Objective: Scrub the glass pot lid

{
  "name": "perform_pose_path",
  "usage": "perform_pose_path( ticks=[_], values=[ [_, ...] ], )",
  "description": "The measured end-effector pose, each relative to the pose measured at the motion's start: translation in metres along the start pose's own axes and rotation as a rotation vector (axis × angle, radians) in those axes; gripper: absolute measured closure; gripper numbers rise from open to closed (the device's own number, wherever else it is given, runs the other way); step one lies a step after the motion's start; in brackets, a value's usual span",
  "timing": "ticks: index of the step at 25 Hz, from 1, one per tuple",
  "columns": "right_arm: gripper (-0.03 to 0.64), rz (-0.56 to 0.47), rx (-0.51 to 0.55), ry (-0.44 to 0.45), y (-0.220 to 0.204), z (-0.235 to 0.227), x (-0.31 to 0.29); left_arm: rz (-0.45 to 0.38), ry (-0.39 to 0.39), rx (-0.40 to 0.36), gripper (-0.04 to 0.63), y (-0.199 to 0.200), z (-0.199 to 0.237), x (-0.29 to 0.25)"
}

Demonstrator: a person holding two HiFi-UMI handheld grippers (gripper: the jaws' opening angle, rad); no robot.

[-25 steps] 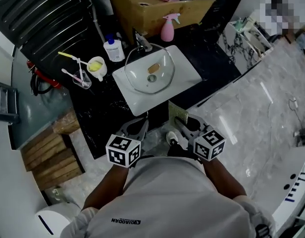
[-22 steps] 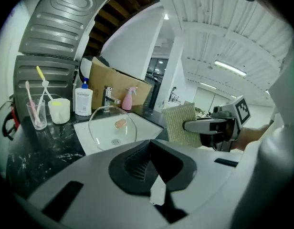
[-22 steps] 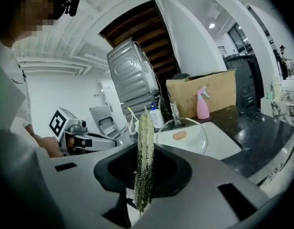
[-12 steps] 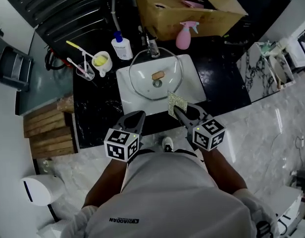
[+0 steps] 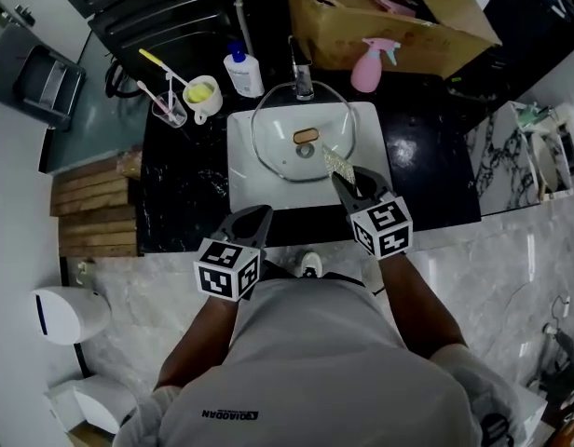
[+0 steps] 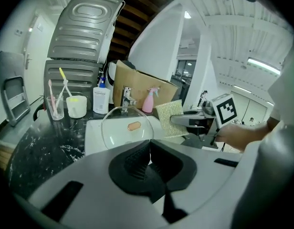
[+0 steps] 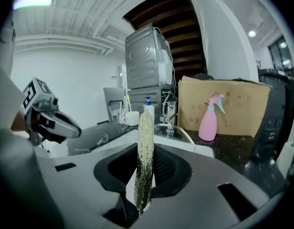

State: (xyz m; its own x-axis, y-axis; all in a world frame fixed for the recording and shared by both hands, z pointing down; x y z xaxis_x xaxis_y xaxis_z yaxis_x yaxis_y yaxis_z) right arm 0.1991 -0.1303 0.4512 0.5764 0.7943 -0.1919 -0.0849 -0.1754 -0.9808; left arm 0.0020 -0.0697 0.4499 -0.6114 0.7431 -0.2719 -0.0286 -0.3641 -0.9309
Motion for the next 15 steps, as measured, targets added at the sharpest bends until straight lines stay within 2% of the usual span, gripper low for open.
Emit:
perform_pose_path(
  ticks=[5,7,10,15],
  values=[
    [0.528,0.147,0.385,-0.037,-0.010,-0.017,-0.053,0.005,0.035,0.006,0.580,-0.003,0.008,0.003],
    [0.528,0.178,0.505,-0.048,-0.012,-0.024,-0.074,0.009,0.041,0.006,0.580,-0.004,0.012,0.003],
    [0.528,0.213,0.612,-0.057,-0.018,-0.032,-0.102,0.011,0.047,0.012,0.580,-0.002,0.019,0.001],
    [0.528,0.325,0.711,-0.048,-0.049,-0.032,-0.132,0.007,0.060,0.026,0.580,0.002,0.032,0.005]
  ],
)
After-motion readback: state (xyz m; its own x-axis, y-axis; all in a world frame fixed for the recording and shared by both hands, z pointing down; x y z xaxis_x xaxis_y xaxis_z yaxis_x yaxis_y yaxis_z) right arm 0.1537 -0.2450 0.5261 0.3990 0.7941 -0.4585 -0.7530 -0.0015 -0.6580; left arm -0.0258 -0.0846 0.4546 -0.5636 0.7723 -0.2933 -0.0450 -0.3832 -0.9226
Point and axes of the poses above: the fingertips, and each gripper's own axes: x backward along the fingers, z to its left, y out of its top, the point moved 5 cm from there along x, backward along the fingers, and after that the axes turned 14 degrees about -z, right-handed, at the moved point
